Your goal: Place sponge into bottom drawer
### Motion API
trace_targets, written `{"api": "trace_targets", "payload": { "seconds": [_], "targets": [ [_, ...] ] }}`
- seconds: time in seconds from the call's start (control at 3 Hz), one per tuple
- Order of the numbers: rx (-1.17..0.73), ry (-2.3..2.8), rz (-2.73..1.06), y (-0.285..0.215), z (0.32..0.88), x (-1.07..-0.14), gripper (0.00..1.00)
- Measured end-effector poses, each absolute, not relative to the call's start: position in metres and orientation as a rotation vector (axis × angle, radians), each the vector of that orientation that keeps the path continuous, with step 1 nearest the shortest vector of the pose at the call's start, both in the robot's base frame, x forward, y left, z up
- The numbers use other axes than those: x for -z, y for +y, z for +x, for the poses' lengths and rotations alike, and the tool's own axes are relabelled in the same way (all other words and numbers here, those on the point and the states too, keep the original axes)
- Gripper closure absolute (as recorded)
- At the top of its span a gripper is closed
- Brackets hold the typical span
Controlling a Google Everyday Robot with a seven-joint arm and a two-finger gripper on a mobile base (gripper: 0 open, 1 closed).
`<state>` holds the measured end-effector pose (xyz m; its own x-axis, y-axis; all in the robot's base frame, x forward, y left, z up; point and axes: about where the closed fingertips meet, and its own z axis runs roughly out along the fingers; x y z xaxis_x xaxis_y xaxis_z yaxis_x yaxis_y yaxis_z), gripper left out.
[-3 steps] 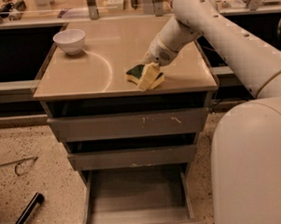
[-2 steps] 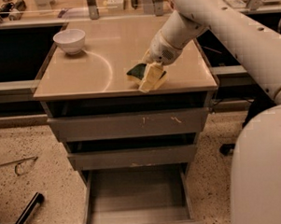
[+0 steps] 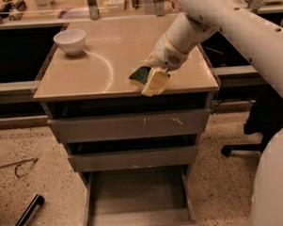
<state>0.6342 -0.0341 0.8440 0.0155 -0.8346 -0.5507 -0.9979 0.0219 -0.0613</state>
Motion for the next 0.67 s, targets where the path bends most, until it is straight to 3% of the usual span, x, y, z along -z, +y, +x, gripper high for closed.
{"api": "trace_targets", "payload": {
  "seconds": [0.67],
  "targets": [
    [-0.507, 1.885, -1.868, -0.043, 0.578, -0.83, 1.0]
  ]
}}
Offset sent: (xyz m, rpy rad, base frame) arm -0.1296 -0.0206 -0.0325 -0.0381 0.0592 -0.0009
